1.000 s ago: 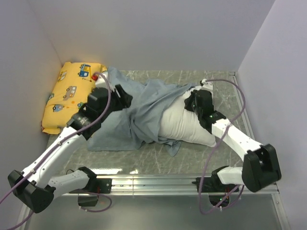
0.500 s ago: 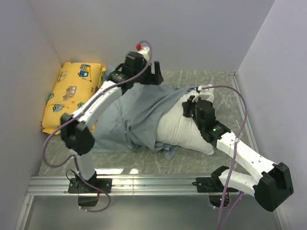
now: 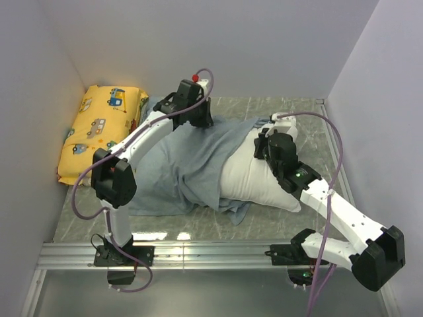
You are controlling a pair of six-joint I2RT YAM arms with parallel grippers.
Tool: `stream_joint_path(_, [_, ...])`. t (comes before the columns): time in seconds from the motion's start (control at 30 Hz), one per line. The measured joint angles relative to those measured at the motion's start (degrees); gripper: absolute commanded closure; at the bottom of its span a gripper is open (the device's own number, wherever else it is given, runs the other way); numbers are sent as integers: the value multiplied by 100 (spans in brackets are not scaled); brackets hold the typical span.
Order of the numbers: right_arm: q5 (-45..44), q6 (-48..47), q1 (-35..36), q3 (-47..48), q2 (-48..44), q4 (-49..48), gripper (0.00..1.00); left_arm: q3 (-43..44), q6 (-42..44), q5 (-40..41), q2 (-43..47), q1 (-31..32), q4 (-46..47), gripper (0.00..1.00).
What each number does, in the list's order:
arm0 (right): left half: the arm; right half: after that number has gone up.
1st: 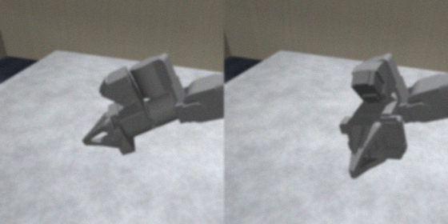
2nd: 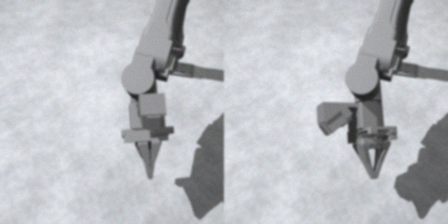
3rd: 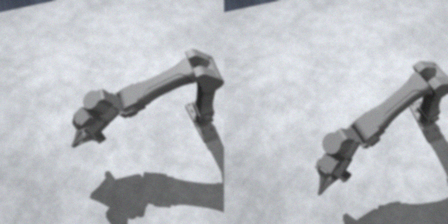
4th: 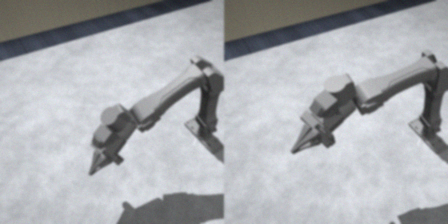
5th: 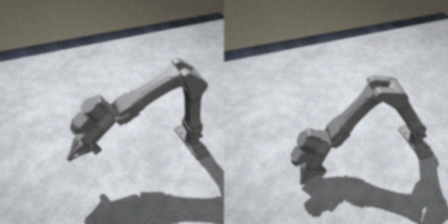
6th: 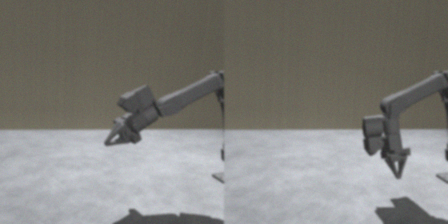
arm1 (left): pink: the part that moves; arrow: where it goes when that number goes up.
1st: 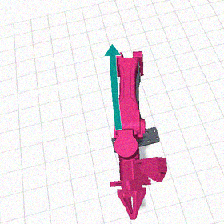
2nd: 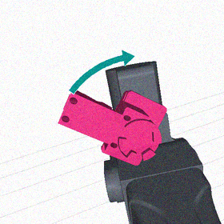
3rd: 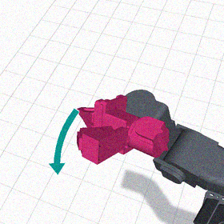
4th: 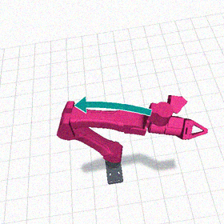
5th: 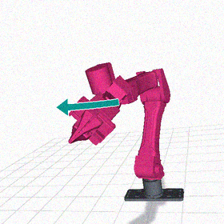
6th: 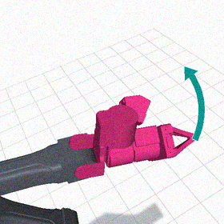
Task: Remove the pillowcase from the pillow
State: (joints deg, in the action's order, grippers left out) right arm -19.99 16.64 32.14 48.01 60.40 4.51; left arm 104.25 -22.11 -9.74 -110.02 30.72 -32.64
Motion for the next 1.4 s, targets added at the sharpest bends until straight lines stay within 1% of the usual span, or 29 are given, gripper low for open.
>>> stream_joint_path(0.07, [-118, 7, 20, 125, 0, 181, 100, -83, -59, 81, 107, -181, 48, 100])
stream_joint_path(0.13, [-227, 9, 20, 240, -9, 365, 100, -258, -177, 122, 308, -516, 83, 100])
stream_joint_path(0.17, [-262, 4, 20, 260, -26, 387, 100, -407, -243, 85, 457, -745, 188, 98])
stream_joint_path(0.2, [-267, 2, 20, 260, -59, 389, 100, -525, -289, 26, 597, -962, 216, 93])
stream_joint_path(0.27, [-240, 4, 24, 260, -151, 382, 100, -619, -365, -57, 809, -1292, 221, 99])
stream_joint_path(0.3, [-223, 7, 26, 260, -188, 372, 100, -619, -398, -79, 883, -1379, 223, 99])
stream_joint_path(0.37, [-227, 7, 24, 262, -223, 363, 100, -625, -420, -105, 1012, -1392, 216, 99])
stream_joint_path(0.5, [-308, 2, 24, 264, -216, 431, 100, -664, -422, -96, 1165, -1207, 243, 100])
stream_joint_path(0.6, [-424, 11, 17, 343, -190, 575, 100, -710, -424, 114, 1196, -1226, 236, 100])
stream_joint_path(0.7, [-439, 103, -144, 601, -120, 850, 100, -820, -538, 109, 1215, -1526, 214, 100])
stream_joint_path(0.9, [-160, 476, -935, 780, -278, 1141, 100, -839, -916, -299, 1185, -2583, 68, 100])
stream_joint_path(0.97, [-20, 605, -1023, 780, -365, 1193, 100, -640, -1019, -485, 1023, -2719, 76, 100])
stream_joint_path(1.07, [111, 719, -1038, 780, -391, 1200, 100, -350, -1029, -632, 734, -2664, 170, 99])
stream_joint_path(1.13, [144, 772, -1078, 774, -345, 1224, 100, -229, -1008, -634, 581, -2583, 175, 93])
stream_joint_path(1.17, [146, 782, -1095, 761, -284, 1222, 100, -186, -981, -614, 501, -2524, 177, 81])
stream_joint_path(1.23, [138, 796, -1132, 737, -96, 1226, 100, -175, -868, -507, 420, -2424, 208, 64])
stream_joint_path(1.27, [111, 793, -1152, 737, 33, 1233, 100, -181, -837, -444, 415, -2400, 219, 51])
stream_joint_path(1.33, [74, 793, -1207, 723, 273, 1235, 99, -254, -772, -310, 481, -2398, 389, 38])
stream_joint_path(1.37, [72, 796, -1220, 713, 354, 1235, 93, -332, -748, -245, 553, -2406, 472, 33])
stream_joint_path(1.4, [63, 798, -1246, 710, 444, 1244, 88, -420, -737, -195, 643, -2413, 527, 25])
